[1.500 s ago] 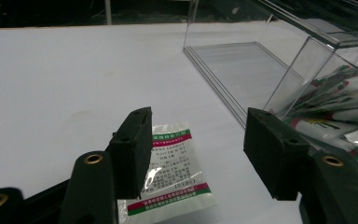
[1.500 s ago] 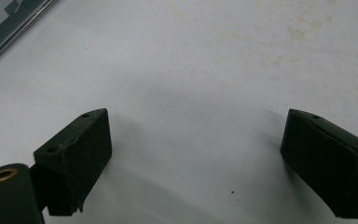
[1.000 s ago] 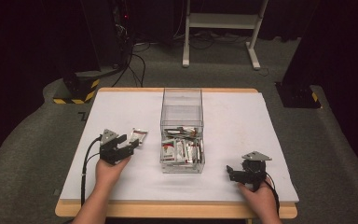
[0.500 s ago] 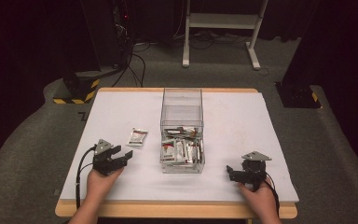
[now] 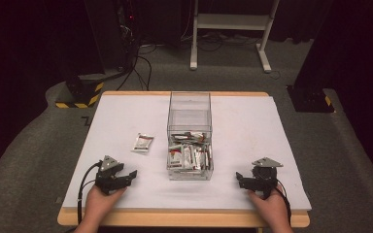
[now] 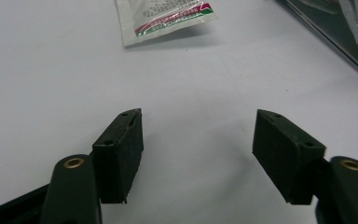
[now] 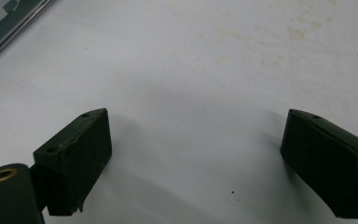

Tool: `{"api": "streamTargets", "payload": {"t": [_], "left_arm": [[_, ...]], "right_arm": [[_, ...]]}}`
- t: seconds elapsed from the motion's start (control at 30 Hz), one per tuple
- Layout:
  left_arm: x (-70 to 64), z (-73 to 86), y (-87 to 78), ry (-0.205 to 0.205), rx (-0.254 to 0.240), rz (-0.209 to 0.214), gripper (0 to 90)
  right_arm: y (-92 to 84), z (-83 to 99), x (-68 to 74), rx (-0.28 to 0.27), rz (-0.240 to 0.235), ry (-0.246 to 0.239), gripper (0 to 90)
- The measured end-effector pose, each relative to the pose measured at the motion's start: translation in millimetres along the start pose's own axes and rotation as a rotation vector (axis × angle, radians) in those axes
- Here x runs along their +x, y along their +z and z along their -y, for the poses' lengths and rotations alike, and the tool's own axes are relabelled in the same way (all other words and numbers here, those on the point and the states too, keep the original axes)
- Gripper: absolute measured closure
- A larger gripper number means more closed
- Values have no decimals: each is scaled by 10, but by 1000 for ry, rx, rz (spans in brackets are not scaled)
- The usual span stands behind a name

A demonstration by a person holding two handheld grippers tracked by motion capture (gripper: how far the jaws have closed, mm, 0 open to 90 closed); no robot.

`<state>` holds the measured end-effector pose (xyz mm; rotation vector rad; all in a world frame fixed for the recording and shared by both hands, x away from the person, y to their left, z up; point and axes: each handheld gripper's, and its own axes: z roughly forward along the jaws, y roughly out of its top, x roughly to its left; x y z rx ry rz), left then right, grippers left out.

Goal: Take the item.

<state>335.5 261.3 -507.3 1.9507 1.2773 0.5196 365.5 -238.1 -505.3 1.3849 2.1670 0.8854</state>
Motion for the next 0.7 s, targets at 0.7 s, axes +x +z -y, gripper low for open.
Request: {"api": "streamTargets", "payload": {"t": [0.7], "left_arm": [[-50, 3, 15, 35, 7, -33, 341]], "right_arm": [[0, -1, 7, 4, 2, -1, 85]]}}
